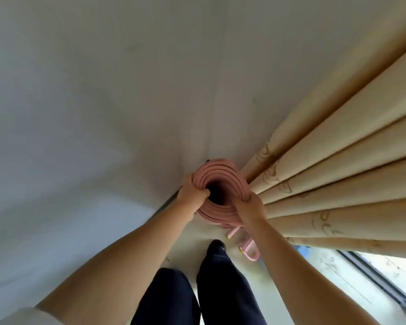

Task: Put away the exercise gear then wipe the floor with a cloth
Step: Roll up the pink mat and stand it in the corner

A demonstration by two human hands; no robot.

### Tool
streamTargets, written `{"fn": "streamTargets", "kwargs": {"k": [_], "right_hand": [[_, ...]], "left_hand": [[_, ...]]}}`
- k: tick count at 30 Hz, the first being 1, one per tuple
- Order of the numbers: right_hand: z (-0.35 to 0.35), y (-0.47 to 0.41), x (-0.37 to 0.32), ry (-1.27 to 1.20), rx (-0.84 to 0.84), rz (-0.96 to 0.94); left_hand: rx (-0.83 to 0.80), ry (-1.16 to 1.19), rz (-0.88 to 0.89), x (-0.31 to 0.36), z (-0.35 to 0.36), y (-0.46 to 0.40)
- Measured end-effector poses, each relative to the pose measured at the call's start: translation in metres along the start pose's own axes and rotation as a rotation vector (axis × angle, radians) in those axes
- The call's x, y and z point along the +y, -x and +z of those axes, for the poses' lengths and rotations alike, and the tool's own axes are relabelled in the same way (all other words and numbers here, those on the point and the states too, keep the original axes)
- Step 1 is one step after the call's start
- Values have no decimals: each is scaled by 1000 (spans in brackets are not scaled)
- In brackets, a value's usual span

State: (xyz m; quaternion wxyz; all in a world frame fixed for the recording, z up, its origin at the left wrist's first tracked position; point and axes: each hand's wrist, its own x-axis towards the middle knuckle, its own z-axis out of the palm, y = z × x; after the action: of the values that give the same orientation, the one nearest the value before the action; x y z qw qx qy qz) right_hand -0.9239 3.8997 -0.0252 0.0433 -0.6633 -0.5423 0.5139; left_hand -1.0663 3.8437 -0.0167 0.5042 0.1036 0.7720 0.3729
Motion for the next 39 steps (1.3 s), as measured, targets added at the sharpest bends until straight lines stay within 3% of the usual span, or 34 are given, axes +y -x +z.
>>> {"fn": "streamTargets", "kwargs": {"k": [5,9,15,19,22,29,33,39], "right_hand": [[15,-99,-34,-26,-4,5],[41,-173,-49,-15,37,-27],[57,-225,-33,17,118,28],[46,-231,-35,-94,63,52],[40,-225,-41,-123,31,96],[37,-193,-46,-119,11,123],[15,-154,-55,106,46,-82],[-28,-89,-73,457,-37,-364]], "left_hand": [[-15,-62,24,34,13,-98],[103,8,-12,37,19,-176],[41,-16,22,16,43,-226],[-26,-19,45,24,41,-229],[-50,-6,-61,29,35,-227],[2,-108,-140,39,25,-195],[24,-293,-16,50,18,-157],[25,-447,172,61,0,-85]]}}
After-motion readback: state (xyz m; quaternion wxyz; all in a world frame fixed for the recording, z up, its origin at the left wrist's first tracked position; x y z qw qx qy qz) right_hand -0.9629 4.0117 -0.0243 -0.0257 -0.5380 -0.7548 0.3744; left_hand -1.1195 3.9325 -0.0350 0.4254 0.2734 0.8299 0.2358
